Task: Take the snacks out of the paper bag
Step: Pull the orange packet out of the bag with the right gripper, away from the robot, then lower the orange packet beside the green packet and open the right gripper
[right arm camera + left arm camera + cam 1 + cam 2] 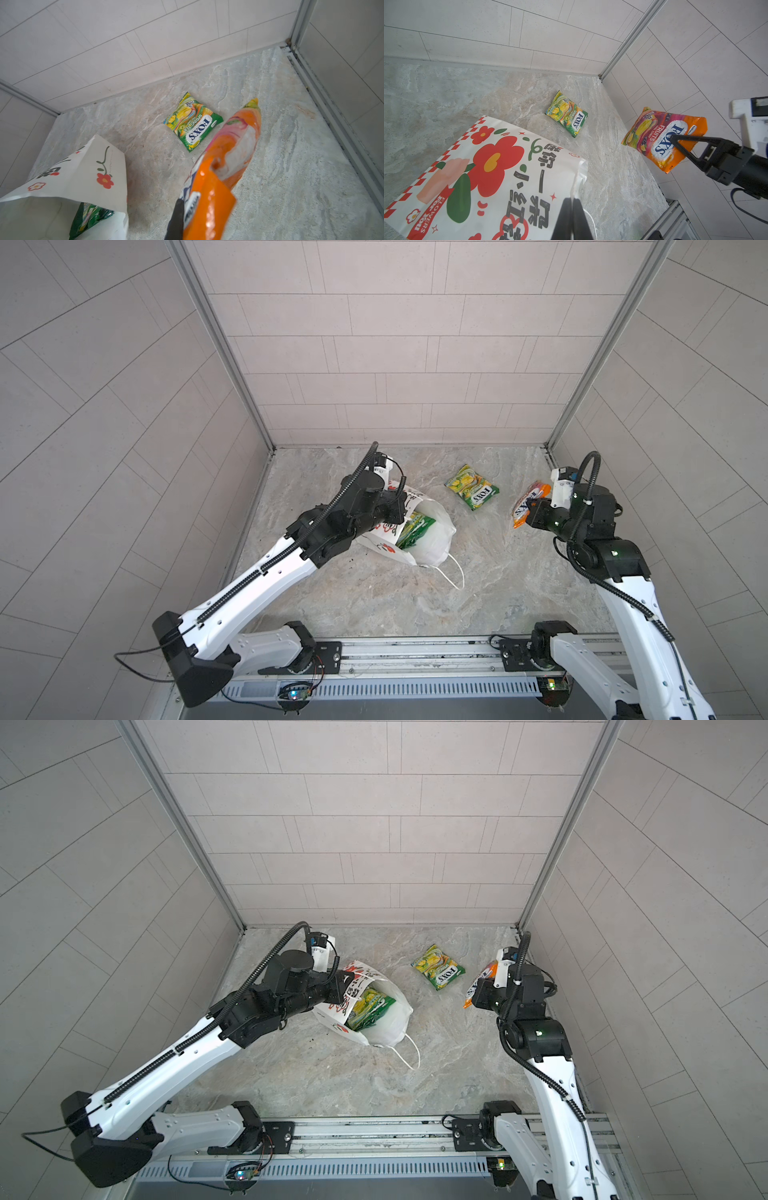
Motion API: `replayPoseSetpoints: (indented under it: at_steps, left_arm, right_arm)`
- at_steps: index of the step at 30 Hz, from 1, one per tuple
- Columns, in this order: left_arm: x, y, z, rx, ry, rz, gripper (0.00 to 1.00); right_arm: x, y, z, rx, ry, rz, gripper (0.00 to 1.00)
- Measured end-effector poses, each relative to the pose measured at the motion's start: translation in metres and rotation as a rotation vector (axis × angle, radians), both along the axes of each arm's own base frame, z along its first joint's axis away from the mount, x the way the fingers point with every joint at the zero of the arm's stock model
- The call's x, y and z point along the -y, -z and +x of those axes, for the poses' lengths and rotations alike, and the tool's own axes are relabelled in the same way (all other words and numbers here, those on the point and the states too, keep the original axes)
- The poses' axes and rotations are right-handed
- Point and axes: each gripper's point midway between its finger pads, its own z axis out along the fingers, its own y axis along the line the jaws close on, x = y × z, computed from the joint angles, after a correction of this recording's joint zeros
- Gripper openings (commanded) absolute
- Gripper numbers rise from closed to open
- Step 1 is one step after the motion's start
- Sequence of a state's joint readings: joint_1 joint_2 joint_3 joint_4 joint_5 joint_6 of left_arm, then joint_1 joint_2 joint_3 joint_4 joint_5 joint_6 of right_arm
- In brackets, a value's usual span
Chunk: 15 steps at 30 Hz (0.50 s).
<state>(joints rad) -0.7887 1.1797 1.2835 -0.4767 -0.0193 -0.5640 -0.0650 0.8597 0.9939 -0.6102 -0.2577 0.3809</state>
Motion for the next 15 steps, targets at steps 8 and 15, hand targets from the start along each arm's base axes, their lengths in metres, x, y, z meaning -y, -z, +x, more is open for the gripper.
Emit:
replayPoseSetpoints:
  at_steps: [8, 15]
  left_arm:
    - [-0.002, 0.0, -0.002, 0.001, 0.0, -0.001, 0.0]
    - [-0.003, -0.001, -0.003, 0.005, 0.002, -0.001, 0.0]
  right_arm:
    - [0.026, 0.051, 0.047, -0.08, 0.042, 0.168, 0.0]
    - [0.015, 0.091, 0.09, -0.136, -0.025, 0.309, 0.0]
